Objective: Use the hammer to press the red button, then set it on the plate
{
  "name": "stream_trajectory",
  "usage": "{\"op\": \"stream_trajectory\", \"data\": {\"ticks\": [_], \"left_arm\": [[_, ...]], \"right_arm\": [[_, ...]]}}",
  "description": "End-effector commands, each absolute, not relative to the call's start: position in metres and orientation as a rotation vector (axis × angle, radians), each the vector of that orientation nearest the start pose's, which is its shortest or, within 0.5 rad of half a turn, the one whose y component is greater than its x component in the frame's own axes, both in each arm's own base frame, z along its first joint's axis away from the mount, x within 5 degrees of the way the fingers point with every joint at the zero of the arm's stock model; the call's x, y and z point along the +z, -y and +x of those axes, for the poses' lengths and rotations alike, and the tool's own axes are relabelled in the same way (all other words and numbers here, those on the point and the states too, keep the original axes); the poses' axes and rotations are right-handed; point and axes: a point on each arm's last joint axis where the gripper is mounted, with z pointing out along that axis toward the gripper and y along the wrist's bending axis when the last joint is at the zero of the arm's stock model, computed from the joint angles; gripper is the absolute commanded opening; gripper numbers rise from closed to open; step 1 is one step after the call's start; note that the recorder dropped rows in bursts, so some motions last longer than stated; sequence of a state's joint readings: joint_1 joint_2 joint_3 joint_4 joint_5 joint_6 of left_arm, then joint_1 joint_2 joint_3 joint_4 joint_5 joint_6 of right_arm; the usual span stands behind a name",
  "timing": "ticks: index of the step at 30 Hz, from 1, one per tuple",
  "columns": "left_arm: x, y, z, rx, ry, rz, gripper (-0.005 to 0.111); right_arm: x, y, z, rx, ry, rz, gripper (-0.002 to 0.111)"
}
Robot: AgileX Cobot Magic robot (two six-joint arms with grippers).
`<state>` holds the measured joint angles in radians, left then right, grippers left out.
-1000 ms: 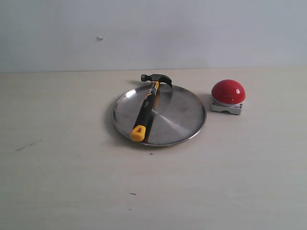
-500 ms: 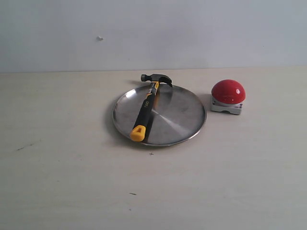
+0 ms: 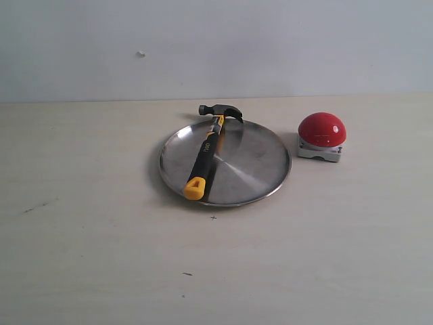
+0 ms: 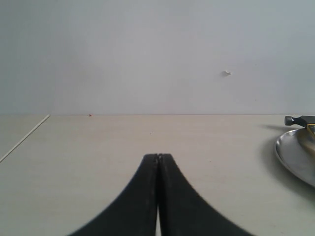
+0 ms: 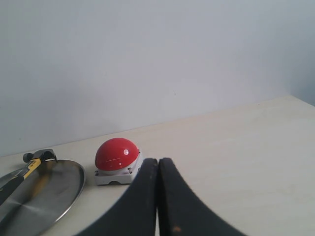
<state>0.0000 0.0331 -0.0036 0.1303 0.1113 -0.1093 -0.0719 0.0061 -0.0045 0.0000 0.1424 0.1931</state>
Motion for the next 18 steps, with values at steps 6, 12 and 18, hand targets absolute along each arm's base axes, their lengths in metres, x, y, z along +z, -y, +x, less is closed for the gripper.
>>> {"op": "stream_trajectory", "data": {"ticks": [6, 12, 18], "left_arm": [[0.2011, -0.0014, 0.0592, 0.032, -1.629, 0.008, 0.000], [0.2011, -0.0014, 0.0592, 0.032, -1.629, 0.008, 0.000], [0.2011, -0.0014, 0.0592, 0.032, -1.629, 0.008, 0.000]], "right_arm": [[0.2004, 0.0043, 0.0562, 0.084, -1.611, 0.211, 0.000], [0.2011, 0.0043, 0.0562, 0.084, -1.603, 0.210, 0.000], [0.2011, 0.0043, 0.0562, 0.084, -1.603, 0.210, 0.000]]}}
